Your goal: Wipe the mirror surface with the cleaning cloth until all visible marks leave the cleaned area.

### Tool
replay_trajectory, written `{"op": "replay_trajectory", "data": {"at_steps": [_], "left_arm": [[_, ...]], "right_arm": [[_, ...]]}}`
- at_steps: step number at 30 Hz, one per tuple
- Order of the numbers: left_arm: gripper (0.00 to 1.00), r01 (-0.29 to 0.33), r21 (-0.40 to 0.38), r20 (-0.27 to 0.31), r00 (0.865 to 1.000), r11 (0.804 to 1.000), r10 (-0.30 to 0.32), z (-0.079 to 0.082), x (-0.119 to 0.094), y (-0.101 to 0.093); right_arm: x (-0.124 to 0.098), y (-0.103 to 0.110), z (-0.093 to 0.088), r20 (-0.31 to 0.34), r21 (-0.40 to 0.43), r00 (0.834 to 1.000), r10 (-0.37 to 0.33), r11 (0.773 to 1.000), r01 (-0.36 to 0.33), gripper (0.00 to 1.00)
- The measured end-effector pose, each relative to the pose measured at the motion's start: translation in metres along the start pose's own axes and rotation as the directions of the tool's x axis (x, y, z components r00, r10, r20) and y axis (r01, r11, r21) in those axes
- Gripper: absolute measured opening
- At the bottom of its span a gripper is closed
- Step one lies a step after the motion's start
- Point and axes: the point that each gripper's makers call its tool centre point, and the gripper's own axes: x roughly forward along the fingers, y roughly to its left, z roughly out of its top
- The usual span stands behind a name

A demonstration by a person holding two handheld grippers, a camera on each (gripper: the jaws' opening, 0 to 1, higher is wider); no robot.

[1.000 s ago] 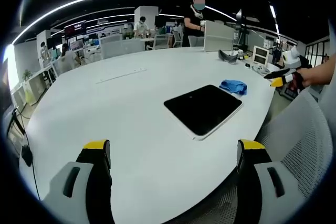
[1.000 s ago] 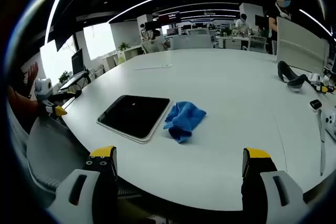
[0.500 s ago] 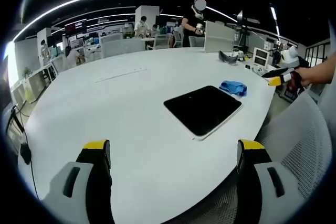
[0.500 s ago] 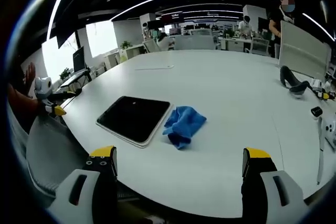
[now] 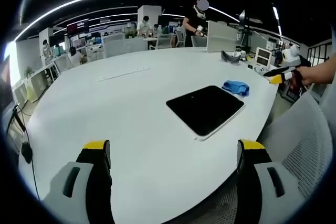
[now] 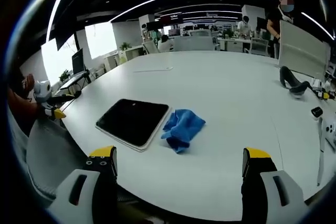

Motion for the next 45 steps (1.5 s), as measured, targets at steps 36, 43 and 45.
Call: {"op": "replay_trajectory", "data": {"at_steps": [36, 43, 45], "left_arm": [[0.99, -0.017, 0.006, -0.014, 1.0, 1.0, 0.018, -0.004, 0.003, 0.004], [0.99, -0.019, 0.01, -0.018, 1.0, 1.0, 0.02, -0.005, 0.004, 0.005], [0.99, -0.018, 0.012, -0.023, 1.0, 1.0, 0.018, -0.006, 0.004, 0.005]], "right_arm": [[0.059, -0.009, 0.082, -0.184, -0.075, 0.981, -0.057, 0.996, 0.044, 0.92], [0.091, -0.012, 0.07, -0.228, -0.047, 0.972, -0.053, 0.998, 0.043, 0.8], [0.099, -0.01, 0.062, -0.229, -0.039, 0.973, -0.038, 0.999, 0.03, 0.71]]}}
